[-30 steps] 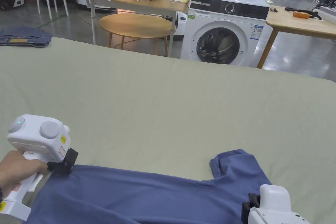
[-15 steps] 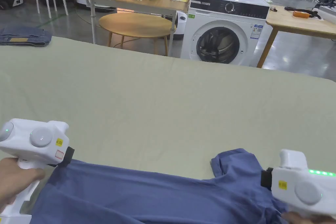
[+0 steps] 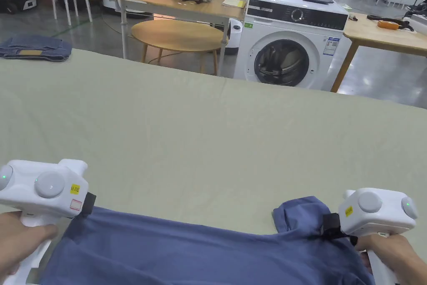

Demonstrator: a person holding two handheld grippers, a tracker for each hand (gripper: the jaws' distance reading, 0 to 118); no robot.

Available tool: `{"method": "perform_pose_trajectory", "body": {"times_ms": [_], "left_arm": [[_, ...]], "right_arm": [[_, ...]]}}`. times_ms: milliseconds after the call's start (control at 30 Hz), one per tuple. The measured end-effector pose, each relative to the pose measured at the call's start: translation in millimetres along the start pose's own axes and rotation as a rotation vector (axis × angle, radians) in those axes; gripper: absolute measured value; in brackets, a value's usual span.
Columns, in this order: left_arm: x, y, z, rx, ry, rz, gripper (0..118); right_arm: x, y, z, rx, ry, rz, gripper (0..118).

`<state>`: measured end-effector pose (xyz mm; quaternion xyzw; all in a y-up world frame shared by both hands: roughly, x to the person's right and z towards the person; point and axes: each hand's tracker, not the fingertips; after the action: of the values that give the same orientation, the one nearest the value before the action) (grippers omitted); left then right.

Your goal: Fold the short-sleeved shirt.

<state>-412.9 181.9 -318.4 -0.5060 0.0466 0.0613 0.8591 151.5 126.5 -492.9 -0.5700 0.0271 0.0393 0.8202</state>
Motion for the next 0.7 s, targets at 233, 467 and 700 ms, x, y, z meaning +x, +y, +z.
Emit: {"method": "perform_pose_trajectory", "body": {"times_ms": [233, 467, 700], "left_arm": [[2.2, -0.6, 2.0, 0.01, 0.002, -0.002, 0], [-0.7, -7.7, 17.1, 0.043, -0.009, -0.007, 0], [-7.4, -18.8, 56.0, 0.124, -0.051, 0.001, 0]], "right_arm": [[-9.9, -8.5, 17.0, 0.026, -0.023, 0.02, 0], [0.7, -44.5, 60.9, 0.14, 0.038, -0.037, 0], [15.1, -83.5, 133.9, 0.296, 0.061, -0.026, 0]]}}
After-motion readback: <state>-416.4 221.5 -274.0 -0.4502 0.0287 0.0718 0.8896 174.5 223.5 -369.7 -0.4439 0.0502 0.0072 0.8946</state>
